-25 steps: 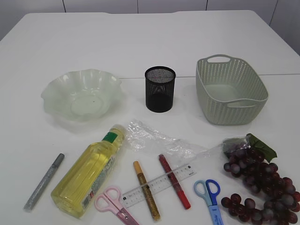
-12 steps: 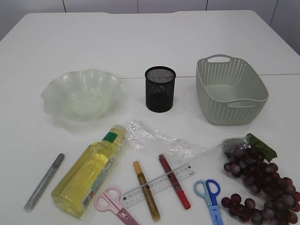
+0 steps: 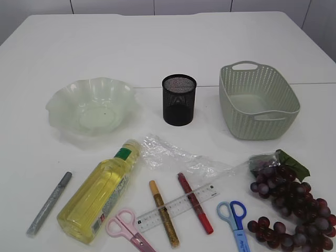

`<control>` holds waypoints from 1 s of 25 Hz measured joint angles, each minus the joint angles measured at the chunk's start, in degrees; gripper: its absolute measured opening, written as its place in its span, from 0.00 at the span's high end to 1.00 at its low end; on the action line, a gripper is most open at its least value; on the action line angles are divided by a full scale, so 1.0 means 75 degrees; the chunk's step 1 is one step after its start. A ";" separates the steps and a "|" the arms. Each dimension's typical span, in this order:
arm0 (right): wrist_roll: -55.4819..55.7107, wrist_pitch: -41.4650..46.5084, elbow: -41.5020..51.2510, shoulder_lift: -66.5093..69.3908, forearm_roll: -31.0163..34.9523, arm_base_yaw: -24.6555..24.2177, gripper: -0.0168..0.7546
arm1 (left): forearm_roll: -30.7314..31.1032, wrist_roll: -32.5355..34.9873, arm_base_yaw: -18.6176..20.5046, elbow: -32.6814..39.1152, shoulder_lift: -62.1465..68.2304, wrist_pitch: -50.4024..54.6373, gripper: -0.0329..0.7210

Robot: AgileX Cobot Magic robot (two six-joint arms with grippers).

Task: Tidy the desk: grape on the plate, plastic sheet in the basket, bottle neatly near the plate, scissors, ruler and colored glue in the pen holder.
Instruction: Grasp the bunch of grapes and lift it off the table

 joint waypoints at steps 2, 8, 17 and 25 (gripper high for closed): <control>0.0039 0.0075 -0.0049 0.0746 0.0068 0.0000 0.24 | -0.0010 0.0016 0.0000 -0.0138 0.0512 -0.0014 0.30; 0.0246 -0.0336 -0.0176 0.3165 0.0208 0.0000 0.24 | -0.0210 -0.0121 0.0000 -0.0213 0.2084 -0.0823 0.30; 0.0254 -0.0818 -0.0695 0.6639 0.0812 0.0000 0.24 | -0.0882 -0.0432 -0.0017 -0.0330 0.3489 -0.1387 0.31; -0.0071 -0.1548 -0.1102 0.9008 0.0812 0.0000 0.24 | -0.0928 -0.0463 -0.0126 -0.0716 0.4233 -0.1243 0.32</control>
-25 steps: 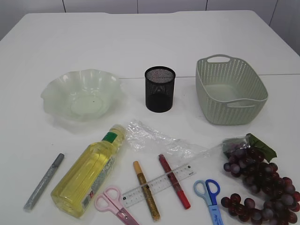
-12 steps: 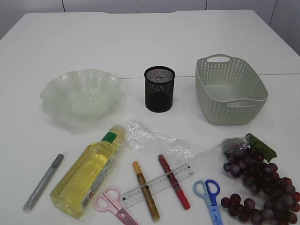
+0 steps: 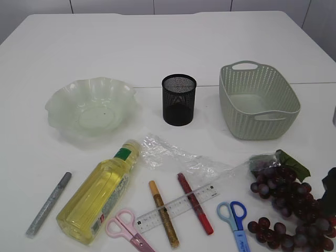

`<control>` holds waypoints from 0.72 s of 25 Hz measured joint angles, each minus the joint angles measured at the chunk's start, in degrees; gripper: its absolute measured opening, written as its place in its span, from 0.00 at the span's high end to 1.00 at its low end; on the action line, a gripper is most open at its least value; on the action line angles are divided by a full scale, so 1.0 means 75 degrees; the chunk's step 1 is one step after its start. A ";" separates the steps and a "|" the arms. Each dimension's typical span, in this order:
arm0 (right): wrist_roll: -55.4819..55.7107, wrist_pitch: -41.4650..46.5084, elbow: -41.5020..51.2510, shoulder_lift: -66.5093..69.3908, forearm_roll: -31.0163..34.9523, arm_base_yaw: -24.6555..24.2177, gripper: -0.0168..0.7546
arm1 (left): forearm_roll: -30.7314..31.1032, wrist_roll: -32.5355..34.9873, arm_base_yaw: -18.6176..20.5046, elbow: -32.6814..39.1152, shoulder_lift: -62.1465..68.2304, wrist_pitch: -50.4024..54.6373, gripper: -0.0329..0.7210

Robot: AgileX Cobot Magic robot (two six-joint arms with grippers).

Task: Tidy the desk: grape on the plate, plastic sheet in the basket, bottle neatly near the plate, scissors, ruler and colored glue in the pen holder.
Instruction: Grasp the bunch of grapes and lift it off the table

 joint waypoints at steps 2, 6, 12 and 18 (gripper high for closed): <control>-0.0013 -0.0188 -0.0013 0.0438 0.0000 0.0000 0.24 | -0.0012 0.0000 -0.0033 -0.0053 0.0330 0.0017 0.32; -0.0019 -0.0547 -0.0018 0.1265 -0.0072 0.0000 0.24 | -0.0029 0.0000 -0.0126 -0.0099 0.1059 0.0017 0.32; -0.0019 -0.1267 -0.0065 0.2150 -0.0090 0.0000 0.24 | -0.0042 0.0000 -0.0373 -0.0099 0.1766 0.0003 0.32; -0.0019 -0.1807 -0.0076 0.2964 -0.0165 0.0000 0.24 | -0.0042 0.0000 -0.0418 -0.0099 0.1899 -0.0194 0.32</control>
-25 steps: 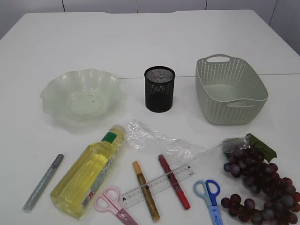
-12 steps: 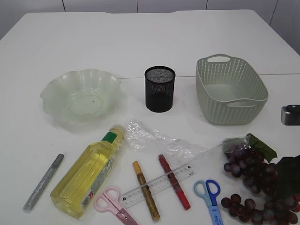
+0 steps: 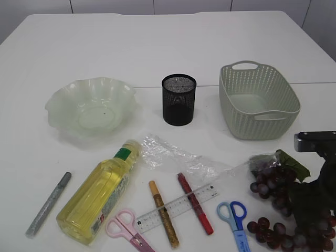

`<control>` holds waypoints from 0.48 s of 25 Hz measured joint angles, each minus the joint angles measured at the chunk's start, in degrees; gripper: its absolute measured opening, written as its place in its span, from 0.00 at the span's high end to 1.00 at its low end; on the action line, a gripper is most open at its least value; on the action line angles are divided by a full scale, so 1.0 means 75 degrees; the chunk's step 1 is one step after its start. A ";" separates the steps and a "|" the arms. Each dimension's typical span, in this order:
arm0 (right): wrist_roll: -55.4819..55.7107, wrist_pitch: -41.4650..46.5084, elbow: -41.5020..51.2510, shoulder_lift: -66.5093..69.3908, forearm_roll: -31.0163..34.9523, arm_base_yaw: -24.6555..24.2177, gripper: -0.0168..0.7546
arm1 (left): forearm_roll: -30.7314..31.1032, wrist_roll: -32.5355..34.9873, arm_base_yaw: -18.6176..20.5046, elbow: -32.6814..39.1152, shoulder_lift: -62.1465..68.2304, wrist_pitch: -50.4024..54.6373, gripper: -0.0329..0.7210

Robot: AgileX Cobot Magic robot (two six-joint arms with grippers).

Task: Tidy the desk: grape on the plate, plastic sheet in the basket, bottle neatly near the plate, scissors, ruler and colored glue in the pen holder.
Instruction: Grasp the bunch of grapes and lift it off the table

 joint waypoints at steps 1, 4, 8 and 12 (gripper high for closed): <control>0.0000 -0.0104 0.0000 0.0135 0.0000 0.0000 0.24 | 0.0000 0.0000 0.0000 0.0000 -0.0001 0.0000 0.32; 0.0000 -0.0308 -0.0018 0.0441 -0.0014 0.0000 0.24 | 0.0000 0.0000 0.0000 0.0000 -0.0001 -0.0018 0.32; -0.0012 -0.0358 -0.0018 0.0670 -0.0014 0.0000 0.29 | 0.0000 0.0000 0.0000 0.0000 -0.0001 -0.0030 0.32; -0.0012 -0.0363 -0.0018 0.0741 -0.0014 0.0000 0.56 | 0.0000 0.0000 0.0000 0.0000 -0.0001 -0.0030 0.32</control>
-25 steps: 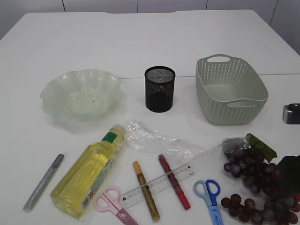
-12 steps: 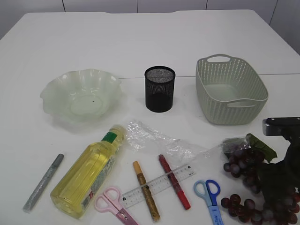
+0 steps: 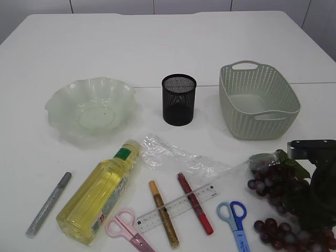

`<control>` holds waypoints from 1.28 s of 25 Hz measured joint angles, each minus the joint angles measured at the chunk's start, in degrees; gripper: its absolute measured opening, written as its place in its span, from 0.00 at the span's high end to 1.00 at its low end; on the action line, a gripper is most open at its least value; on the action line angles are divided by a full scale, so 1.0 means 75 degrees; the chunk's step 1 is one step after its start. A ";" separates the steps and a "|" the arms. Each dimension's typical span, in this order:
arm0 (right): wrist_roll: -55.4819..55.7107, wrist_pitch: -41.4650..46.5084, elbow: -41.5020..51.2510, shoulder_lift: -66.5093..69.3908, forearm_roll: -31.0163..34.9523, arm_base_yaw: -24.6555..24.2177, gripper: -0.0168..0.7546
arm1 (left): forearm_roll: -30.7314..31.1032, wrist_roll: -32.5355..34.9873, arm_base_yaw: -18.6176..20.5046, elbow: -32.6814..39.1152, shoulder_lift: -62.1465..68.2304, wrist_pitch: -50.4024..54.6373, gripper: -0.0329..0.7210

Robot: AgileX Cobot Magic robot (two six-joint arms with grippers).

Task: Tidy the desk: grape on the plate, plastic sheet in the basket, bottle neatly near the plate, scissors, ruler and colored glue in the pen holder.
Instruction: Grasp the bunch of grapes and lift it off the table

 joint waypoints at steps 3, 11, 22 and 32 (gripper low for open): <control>0.0000 0.0000 -0.0043 0.0000 0.0032 0.0000 0.76 | 0.0000 0.0000 0.0000 0.0000 0.0000 0.0000 0.32; -0.0005 0.0696 -0.0043 -0.0599 0.0032 0.0000 0.86 | 0.0000 0.0000 0.0000 0.0000 0.0000 0.0015 0.32; -0.0125 0.1929 0.0006 -0.2621 0.0006 0.0000 0.87 | 0.0000 0.0015 0.0000 0.0000 0.0000 0.0028 0.32; -0.0369 0.3189 0.0018 -0.4760 0.0228 0.0000 0.87 | 0.0000 0.0027 0.0000 0.0000 0.0000 0.0028 0.32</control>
